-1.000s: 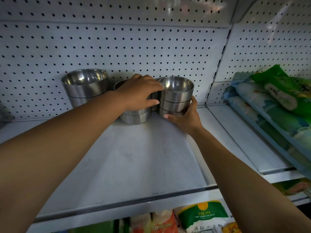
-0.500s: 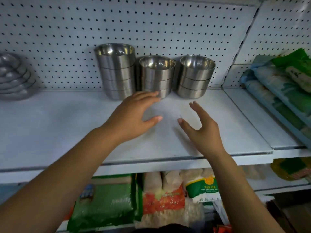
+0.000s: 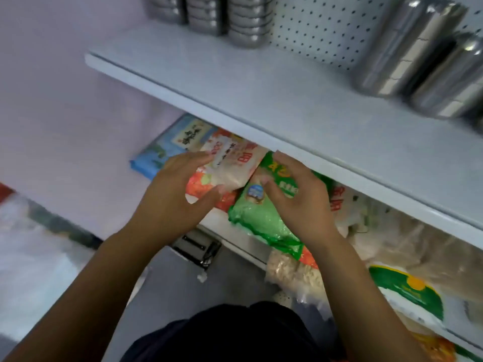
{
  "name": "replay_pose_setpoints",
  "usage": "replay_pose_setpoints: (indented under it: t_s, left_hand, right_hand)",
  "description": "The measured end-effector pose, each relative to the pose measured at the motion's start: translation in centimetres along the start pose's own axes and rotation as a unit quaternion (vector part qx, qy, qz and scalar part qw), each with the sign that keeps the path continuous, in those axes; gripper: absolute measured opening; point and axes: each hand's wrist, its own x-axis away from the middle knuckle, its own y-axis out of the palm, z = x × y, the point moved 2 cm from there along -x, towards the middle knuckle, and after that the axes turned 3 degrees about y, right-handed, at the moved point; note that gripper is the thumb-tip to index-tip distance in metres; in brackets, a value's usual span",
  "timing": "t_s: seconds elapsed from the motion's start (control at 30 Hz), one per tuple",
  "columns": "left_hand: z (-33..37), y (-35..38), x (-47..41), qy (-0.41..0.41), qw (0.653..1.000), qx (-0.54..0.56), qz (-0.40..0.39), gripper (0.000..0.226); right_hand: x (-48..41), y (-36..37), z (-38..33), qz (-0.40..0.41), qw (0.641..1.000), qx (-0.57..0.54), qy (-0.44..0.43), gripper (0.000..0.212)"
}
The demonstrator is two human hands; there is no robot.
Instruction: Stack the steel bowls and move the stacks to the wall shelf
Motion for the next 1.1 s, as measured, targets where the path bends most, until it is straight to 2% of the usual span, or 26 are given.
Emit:
replay_pose_setpoints:
  t_s: [0.13,0.27,0.33,0.57,0.8,1.1]
  left_hand:
    - [-4.2,-5.4,9.3,-0.134,0.989,-0.054,0.039,0.063]
    - [-6.8,-9.4,18.2,-0.267,0.956,-0.107,0.056,0.064]
    - [-7.4,-10.8,22.3,-0.344,0.929,-0.108,0.082,0.061]
    - [-7.9,-14.9,34.6,-0.558,0.8,-0.127,0.181,0.061]
    - [-9.0,-19.2,40.4,-0.655,0.7,-0.144,0.247,0.057]
    - [-14.2,-25.0,41.6,-0.703,0.608,-0.147,0.34,0.054]
  right_hand:
    - [2.3,8.8,-3.6,-0.142,0.989,0.01,-0.043,0.048]
    - [4.9,15.5,-7.1,-0.314,0.947,0.018,-0.06,0.042]
    - [5.9,18.3,-8.4,-0.374,0.923,0.039,-0.086,0.038]
    - [8.4,29.2,-14.4,-0.526,0.831,0.073,-0.166,0.054]
    - [11.9,41.0,-22.4,-0.64,0.724,0.072,-0.246,0.055]
    - [13.5,54.1,-32.7,-0.713,0.603,0.092,-0.346,0.053]
